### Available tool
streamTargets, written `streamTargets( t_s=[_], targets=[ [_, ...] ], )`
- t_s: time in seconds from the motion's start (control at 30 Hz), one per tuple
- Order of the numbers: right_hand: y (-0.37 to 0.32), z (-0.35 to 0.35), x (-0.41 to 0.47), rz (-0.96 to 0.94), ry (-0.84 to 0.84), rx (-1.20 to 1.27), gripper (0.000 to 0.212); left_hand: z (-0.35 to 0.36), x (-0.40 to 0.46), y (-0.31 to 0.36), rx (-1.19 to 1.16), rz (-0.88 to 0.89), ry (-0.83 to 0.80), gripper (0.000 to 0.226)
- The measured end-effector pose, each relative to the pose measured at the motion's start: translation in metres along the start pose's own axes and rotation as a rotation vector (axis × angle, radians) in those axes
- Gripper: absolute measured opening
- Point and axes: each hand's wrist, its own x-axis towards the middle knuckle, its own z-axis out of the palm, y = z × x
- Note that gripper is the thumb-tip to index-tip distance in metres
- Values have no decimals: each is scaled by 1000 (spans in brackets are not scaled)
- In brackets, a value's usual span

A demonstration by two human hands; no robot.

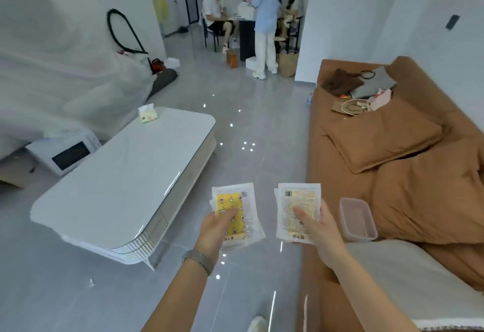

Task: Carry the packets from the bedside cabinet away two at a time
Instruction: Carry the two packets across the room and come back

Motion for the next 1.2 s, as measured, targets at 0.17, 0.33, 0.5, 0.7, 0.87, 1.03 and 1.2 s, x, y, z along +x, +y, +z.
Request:
streamTargets(
  t_s=[0.17,0.33,0.5,0.7,0.87,1.03,1.2],
  targets=[
    [-17,64,119,17,-99,-2,32,-21,103,47,-52,14,95,9],
    [-55,119,226,53,-207,6,29,-33,196,105,-81,-2,189,15],
    [-79,162,322,83,-258,-19,30,-46,280,144,-117,-31,249,28],
    [-85,216,442,51,-329,-114,26,-66,387,166,-168,-26,334,16],
    [-83,261,533,66,-409,-175,25,-85,467,179,-247,-34,416,14],
    [-75,294,604,133,-515,-275,25,-95,521,176,-297,-89,515,26],
    [-31,326,682,183,-637,-347,26,-101,574,144,-372,-94,661,30]
  ],
)
